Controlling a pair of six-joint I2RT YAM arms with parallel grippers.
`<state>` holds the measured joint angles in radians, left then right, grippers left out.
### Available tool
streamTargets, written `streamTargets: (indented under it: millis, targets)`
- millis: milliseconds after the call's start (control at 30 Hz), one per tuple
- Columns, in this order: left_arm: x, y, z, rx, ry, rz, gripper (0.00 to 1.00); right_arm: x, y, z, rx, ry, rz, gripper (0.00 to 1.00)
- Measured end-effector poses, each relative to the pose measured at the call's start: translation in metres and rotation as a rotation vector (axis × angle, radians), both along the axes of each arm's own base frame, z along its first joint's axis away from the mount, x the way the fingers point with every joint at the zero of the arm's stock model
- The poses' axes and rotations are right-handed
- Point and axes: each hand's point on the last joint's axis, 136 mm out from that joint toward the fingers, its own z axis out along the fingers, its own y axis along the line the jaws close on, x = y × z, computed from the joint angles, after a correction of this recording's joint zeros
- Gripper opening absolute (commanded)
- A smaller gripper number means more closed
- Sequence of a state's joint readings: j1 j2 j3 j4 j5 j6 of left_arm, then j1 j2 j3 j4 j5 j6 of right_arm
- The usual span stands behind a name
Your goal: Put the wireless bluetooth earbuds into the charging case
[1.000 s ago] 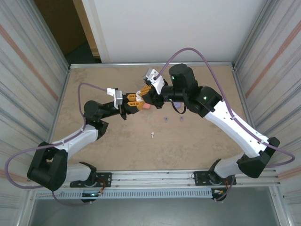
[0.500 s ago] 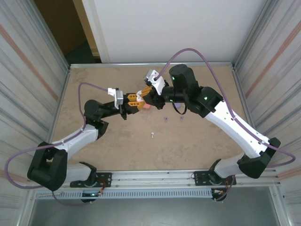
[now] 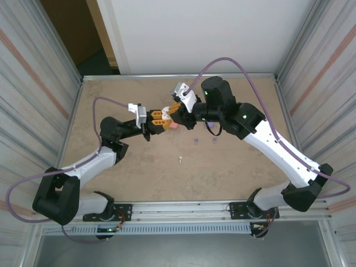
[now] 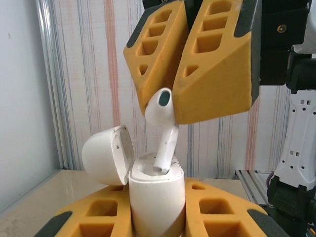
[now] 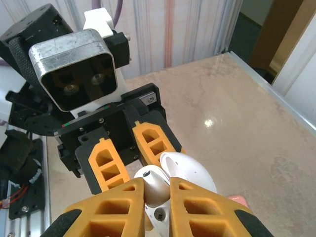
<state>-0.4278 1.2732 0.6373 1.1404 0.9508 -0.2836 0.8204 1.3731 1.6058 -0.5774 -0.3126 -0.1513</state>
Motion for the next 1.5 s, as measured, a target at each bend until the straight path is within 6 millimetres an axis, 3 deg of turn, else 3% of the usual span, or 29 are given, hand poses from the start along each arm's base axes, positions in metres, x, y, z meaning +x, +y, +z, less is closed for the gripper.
streamTargets:
  millis: [300, 667, 1067, 1500]
  targets:
    - [0.007, -0.003, -0.015, 0.058, 0.03, 0.011, 0.0, -0.002, -0.012, 0.008, 0.008, -0.017, -0.009, 0.14]
    - [0.001, -0.009, -0.024, 0.127, 0.049, -0.055, 0.0, -0.002, -0.031, -0.008, -0.068, 0.009, -0.011, 0.14]
    - [-0.012, -0.018, -0.027, 0.174, 0.042, -0.136, 0.0, -0.007, -0.035, -0.023, -0.133, 0.028, 0.011, 0.14]
    - [-0.013, -0.018, -0.029, 0.18, 0.041, -0.14, 0.0, -0.008, -0.028, -0.031, -0.164, 0.039, 0.037, 0.14]
